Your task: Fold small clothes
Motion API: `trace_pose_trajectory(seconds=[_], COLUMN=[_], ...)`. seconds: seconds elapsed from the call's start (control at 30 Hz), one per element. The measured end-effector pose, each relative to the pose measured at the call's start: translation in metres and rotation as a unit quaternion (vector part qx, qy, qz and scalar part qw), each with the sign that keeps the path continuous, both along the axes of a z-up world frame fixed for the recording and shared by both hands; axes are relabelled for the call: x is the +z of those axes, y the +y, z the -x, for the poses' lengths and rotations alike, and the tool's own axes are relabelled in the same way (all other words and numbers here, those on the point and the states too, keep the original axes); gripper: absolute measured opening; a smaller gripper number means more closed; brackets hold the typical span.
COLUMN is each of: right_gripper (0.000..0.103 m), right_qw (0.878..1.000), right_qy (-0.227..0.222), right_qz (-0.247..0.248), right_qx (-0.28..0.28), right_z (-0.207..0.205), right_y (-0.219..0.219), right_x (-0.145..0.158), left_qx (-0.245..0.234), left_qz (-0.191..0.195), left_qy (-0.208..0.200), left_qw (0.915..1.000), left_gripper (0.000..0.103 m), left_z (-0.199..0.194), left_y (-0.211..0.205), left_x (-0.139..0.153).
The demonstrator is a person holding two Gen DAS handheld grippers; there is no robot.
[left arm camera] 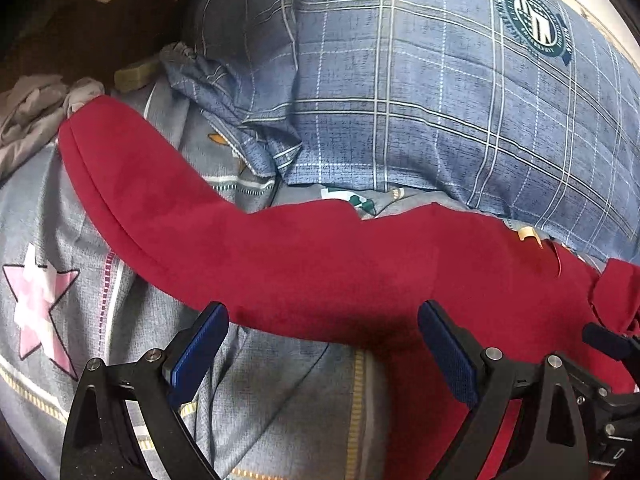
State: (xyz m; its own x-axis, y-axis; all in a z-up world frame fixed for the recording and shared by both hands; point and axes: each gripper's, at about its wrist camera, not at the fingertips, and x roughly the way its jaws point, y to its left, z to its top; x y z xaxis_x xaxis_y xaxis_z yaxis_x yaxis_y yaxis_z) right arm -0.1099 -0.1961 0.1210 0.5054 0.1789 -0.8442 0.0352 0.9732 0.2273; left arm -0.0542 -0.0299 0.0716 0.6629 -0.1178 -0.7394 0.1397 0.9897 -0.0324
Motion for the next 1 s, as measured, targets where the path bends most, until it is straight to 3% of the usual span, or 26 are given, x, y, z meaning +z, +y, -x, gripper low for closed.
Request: trace_pose_trajectory(seconds=[0.23,0.73,0.87,1.0], right_gripper=[0.094,0.091,0.088,0.086], right_qw=[1.0,1.0,0.999,0.996], right_qy=[-0.003,0.001,-0.016,-0.049], right_qz=[0.009,0.002,-0.005,-0.013], right_qx=[0.011,0.025,0.033,0.073], right_z=[-0.01,-0.029,-0.044,-0.074], right_y=[0.011,0.031,0.034,0.05], right_x=[0.001,-0.003,0.013,0.045], left_qx=[0.005,0.036,0.053,0.056], left_qz=[-0.001,0.044,0.036,0.059], left_qy=[0.0,0.006,0.026,0.047], left_qw=[1.0,0.9984,0.9976,0.9956], left_gripper=[0.096,0.096,0.094,0.093], left_z=[-0.001,-0.005,-0.006,0.005], left_y=[0.007,0.033,0.042,0.05], left_x=[-0.002,0.001,-0.005,-0.01])
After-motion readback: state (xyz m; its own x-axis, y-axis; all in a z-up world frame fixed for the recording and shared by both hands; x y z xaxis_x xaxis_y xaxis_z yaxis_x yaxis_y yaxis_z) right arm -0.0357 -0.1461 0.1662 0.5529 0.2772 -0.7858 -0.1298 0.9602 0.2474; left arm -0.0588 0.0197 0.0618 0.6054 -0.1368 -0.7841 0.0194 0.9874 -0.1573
